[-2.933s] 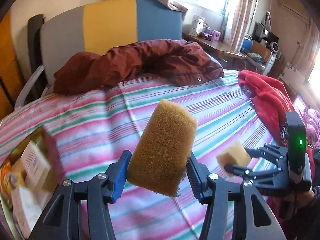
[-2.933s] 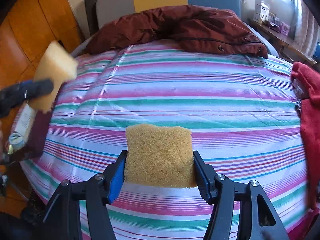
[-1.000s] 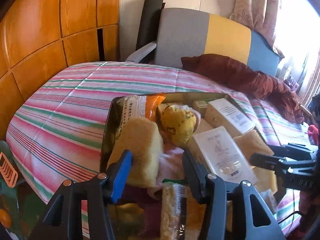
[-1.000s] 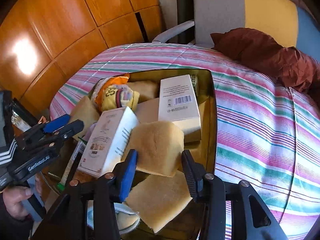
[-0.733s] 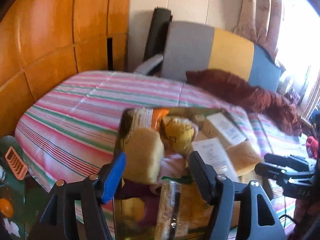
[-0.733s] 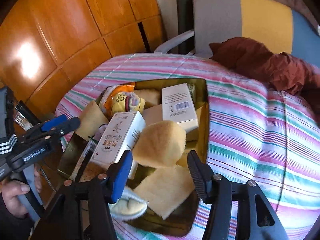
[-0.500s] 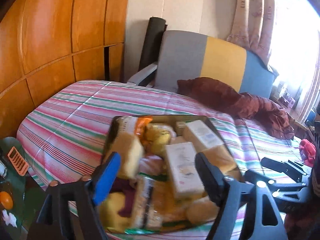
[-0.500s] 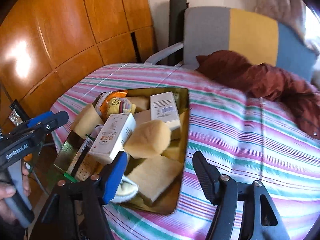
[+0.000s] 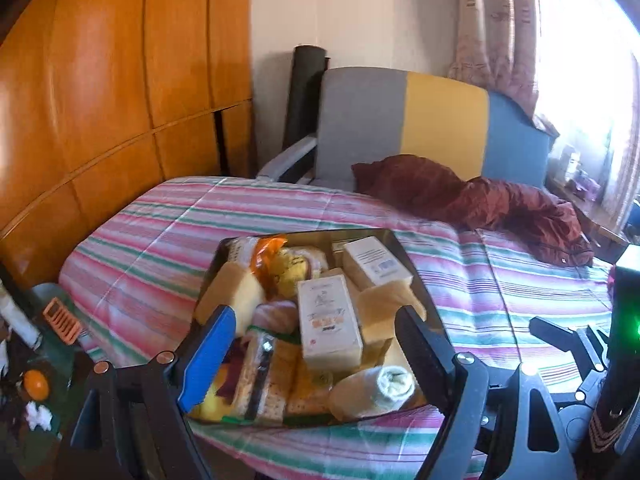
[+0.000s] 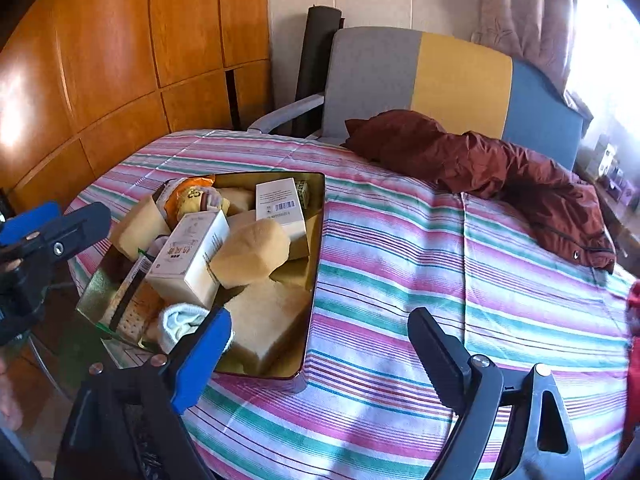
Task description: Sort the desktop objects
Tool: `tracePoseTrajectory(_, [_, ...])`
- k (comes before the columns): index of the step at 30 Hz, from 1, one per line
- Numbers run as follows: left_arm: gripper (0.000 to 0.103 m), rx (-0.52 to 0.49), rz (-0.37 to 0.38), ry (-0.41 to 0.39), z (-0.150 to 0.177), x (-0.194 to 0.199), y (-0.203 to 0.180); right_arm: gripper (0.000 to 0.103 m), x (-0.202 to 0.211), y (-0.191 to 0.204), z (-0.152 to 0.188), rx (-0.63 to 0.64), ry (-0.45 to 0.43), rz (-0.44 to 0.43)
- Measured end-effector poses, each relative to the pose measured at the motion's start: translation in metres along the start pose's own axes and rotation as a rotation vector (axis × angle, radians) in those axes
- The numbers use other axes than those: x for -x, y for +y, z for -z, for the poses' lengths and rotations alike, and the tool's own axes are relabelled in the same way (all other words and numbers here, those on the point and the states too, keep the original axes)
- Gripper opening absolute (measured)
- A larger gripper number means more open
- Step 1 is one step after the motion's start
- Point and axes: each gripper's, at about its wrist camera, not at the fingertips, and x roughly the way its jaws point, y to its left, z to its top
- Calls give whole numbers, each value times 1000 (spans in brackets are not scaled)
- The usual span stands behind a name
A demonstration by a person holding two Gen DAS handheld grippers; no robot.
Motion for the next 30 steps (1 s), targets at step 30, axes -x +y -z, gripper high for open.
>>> tracePoseTrajectory(30, [66,118,-72,49,0,-13,33,93,-18,46,-2,82,25,-81])
